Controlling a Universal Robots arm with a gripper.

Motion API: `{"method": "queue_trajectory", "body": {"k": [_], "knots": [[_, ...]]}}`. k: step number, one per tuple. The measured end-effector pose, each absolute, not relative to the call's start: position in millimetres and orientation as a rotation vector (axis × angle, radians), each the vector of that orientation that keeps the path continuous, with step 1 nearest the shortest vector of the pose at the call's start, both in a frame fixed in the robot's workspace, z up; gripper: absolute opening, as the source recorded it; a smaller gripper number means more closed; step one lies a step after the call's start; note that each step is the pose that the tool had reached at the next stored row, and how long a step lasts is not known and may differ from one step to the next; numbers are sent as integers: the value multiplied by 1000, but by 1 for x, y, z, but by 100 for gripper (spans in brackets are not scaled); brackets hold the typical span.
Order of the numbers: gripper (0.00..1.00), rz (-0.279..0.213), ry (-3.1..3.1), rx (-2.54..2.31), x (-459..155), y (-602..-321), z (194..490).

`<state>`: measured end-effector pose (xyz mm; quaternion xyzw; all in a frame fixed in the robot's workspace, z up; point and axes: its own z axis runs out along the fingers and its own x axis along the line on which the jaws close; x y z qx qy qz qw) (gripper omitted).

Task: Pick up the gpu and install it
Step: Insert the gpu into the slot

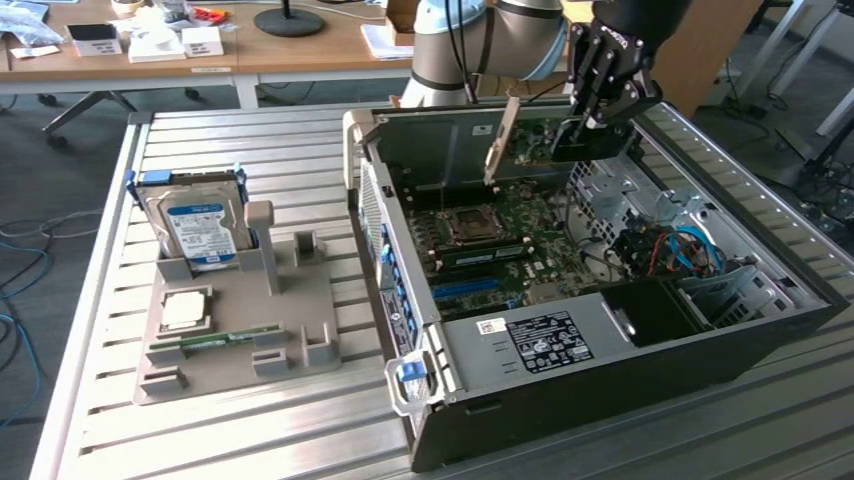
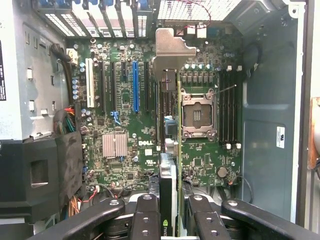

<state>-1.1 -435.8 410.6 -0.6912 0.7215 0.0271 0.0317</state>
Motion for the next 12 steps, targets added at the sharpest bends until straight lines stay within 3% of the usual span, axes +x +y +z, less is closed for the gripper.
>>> {"method": "queue_trajectory", "body": {"k": [12], "knots": [[27,84,2222,-2129,-3,-436,411]]}}
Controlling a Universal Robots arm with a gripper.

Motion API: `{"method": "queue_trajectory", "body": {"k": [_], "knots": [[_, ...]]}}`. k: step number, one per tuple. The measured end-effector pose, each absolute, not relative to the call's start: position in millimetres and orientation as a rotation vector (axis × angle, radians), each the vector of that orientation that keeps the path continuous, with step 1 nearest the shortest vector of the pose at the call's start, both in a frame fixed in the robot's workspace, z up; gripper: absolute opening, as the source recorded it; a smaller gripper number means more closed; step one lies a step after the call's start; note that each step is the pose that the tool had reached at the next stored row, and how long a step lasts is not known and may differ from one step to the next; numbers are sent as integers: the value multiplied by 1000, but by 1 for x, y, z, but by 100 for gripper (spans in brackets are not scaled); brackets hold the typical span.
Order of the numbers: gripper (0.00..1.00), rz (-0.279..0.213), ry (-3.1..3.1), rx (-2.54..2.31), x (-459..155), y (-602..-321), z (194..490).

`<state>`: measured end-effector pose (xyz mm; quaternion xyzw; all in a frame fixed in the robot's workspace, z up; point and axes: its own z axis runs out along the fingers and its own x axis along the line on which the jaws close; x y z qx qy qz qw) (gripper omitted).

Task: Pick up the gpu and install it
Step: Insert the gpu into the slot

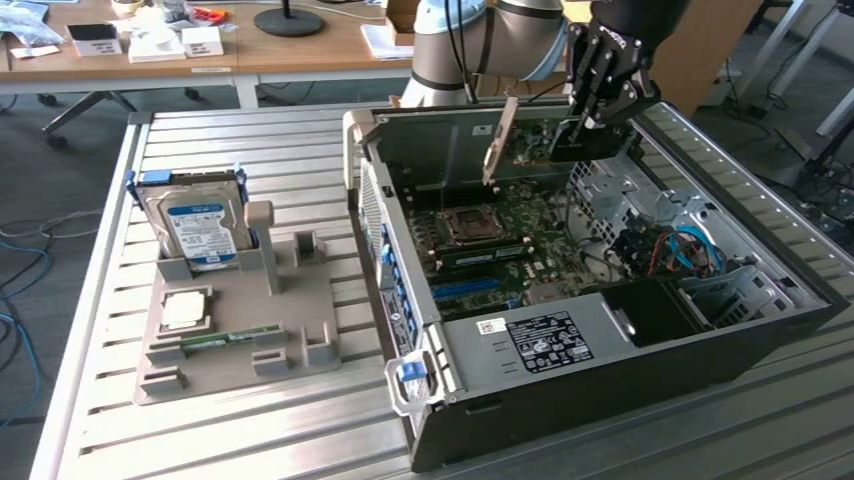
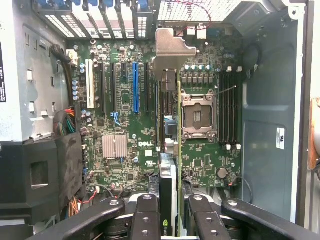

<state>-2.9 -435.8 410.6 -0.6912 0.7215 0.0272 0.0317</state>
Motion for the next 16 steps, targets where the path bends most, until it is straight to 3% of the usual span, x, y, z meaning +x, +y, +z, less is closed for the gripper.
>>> {"method": "queue_trajectory", "body": {"k": [16], "knots": [[27,83,2222,-2129,-14,-436,410]]}}
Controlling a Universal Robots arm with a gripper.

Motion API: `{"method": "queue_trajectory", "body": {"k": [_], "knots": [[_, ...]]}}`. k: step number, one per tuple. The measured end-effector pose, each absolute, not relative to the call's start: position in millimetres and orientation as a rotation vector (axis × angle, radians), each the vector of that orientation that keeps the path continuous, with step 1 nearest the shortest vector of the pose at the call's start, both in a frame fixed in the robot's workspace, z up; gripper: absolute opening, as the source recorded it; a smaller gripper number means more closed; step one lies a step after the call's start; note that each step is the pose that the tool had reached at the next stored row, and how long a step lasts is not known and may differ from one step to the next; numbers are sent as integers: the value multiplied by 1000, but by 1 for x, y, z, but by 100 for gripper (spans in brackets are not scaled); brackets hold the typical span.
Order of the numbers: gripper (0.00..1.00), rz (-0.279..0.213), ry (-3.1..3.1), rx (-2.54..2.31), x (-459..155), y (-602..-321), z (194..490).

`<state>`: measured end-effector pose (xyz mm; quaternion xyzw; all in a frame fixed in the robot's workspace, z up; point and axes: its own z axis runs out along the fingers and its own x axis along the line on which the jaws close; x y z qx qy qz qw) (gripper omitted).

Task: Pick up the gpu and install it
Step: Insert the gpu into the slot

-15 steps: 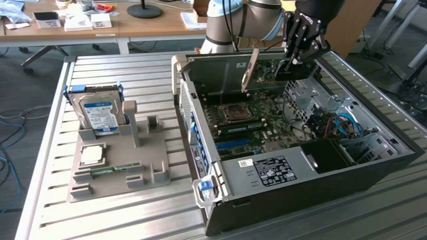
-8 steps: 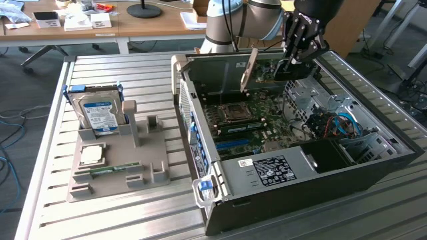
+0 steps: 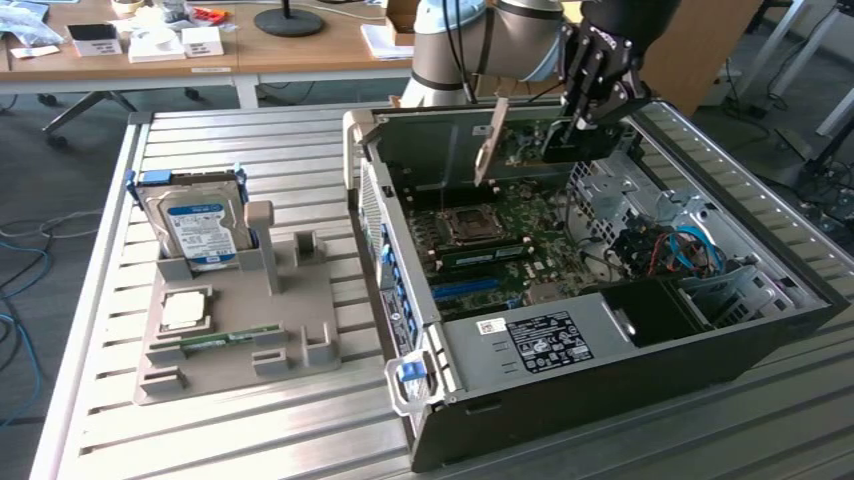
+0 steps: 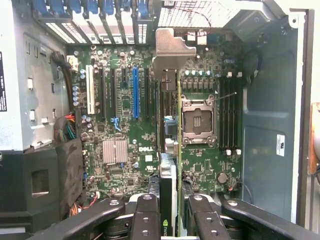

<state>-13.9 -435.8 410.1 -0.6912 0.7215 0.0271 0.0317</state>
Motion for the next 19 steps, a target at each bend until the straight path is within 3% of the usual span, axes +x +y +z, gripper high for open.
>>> {"method": "queue_trajectory", "body": {"k": [19], "knots": [[27,84,2222,-2129,-20,-436,409]]}}
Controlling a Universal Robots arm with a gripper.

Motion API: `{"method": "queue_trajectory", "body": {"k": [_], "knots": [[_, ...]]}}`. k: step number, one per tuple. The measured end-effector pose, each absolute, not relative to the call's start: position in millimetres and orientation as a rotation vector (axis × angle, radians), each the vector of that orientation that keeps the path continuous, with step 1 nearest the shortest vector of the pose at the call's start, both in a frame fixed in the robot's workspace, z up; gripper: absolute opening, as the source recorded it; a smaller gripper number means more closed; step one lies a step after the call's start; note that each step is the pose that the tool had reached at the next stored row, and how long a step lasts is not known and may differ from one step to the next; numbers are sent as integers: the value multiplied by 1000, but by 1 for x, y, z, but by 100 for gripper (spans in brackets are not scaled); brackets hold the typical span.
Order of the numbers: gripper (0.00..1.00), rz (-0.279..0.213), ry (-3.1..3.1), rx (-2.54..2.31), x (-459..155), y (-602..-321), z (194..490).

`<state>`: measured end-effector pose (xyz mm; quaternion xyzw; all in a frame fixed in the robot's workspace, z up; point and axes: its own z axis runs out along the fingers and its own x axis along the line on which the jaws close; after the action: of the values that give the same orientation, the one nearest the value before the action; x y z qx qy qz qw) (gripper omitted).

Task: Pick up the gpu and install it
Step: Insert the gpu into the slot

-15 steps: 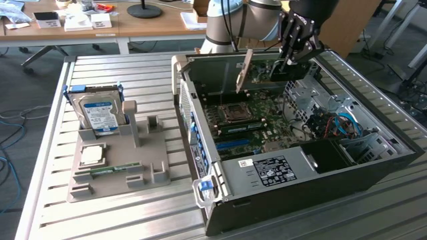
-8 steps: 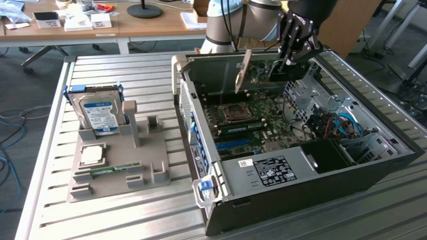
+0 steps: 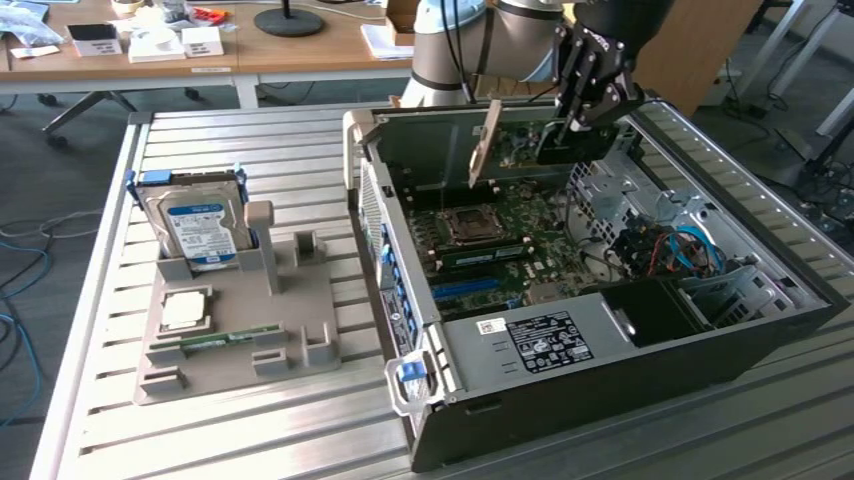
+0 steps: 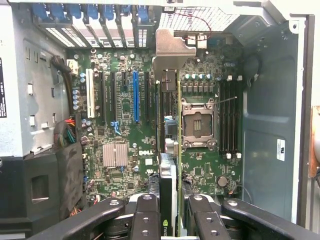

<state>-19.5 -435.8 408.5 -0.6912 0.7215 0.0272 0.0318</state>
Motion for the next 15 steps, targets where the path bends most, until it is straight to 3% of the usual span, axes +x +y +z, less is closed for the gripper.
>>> {"method": "queue_trajectory", "body": {"k": [15], "knots": [[27,84,2222,-2129,-20,-436,407]]}}
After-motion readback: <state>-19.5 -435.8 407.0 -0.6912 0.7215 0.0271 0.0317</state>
